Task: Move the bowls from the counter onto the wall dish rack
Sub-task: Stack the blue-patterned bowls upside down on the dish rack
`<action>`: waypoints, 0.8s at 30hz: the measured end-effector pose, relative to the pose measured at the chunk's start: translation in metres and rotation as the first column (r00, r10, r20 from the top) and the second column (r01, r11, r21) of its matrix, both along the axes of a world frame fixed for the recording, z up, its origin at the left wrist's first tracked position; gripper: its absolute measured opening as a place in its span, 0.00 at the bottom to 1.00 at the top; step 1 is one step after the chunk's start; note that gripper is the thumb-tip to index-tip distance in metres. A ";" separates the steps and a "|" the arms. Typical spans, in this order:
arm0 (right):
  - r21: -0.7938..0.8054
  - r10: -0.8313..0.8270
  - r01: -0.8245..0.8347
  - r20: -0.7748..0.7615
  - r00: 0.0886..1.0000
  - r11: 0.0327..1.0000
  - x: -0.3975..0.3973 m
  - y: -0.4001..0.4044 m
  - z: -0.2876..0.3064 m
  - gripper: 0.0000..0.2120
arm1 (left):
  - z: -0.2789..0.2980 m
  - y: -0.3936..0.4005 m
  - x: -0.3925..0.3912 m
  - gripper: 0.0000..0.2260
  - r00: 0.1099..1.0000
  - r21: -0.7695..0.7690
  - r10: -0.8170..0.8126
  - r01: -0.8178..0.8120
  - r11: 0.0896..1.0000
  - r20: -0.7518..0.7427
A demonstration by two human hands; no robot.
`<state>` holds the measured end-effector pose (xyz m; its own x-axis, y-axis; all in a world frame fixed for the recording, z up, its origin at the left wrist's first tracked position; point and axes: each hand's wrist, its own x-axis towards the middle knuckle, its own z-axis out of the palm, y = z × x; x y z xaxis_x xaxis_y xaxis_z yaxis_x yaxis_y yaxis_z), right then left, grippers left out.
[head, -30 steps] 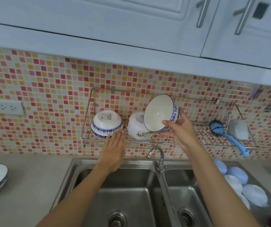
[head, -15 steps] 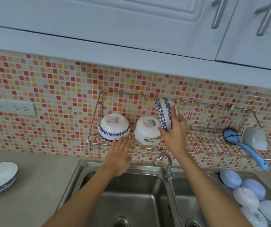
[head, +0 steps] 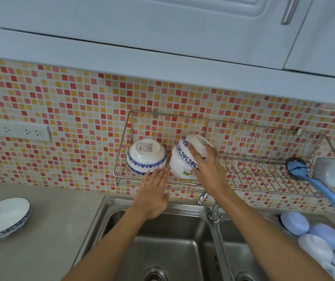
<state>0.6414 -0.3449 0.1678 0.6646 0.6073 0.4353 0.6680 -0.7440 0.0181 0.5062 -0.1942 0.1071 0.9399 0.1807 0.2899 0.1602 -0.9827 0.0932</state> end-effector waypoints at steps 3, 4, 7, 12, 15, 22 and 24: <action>-0.059 0.011 -0.010 0.020 1.000 0.998 0.004 0.005 -0.004 0.47 | 0.002 -0.001 -0.001 0.29 1.000 -0.009 0.001 -0.001 1.000 -0.001; -0.077 0.011 -0.008 0.036 0.999 0.997 0.004 0.007 -0.005 0.48 | 0.002 -0.002 -0.001 0.29 1.000 -0.009 0.002 -0.002 1.000 0.002; -0.110 0.019 -0.011 0.068 0.998 0.994 0.007 0.012 -0.006 0.48 | 0.002 -0.002 -0.002 0.29 1.000 -0.014 -0.002 0.002 1.000 0.008; -0.148 0.094 -0.079 0.096 0.991 0.986 0.011 0.014 -0.005 0.48 | 0.001 -0.001 -0.001 0.30 1.000 -0.012 -0.008 0.008 1.000 0.011; -0.142 0.118 -0.105 0.090 0.989 0.984 0.009 0.013 -0.003 0.46 | 0.002 -0.001 -0.001 0.30 1.000 -0.011 -0.003 0.003 1.000 0.004; -0.064 0.166 -0.167 -0.018 0.986 0.984 0.012 0.012 -0.010 0.45 | 0.004 -0.003 -0.002 0.31 1.000 -0.010 0.007 -0.007 1.000 -0.019; 0.021 0.183 -0.182 -0.087 0.979 0.983 0.011 0.009 -0.015 0.38 | 0.003 -0.003 -0.003 0.31 1.000 -0.001 0.004 -0.004 1.000 -0.014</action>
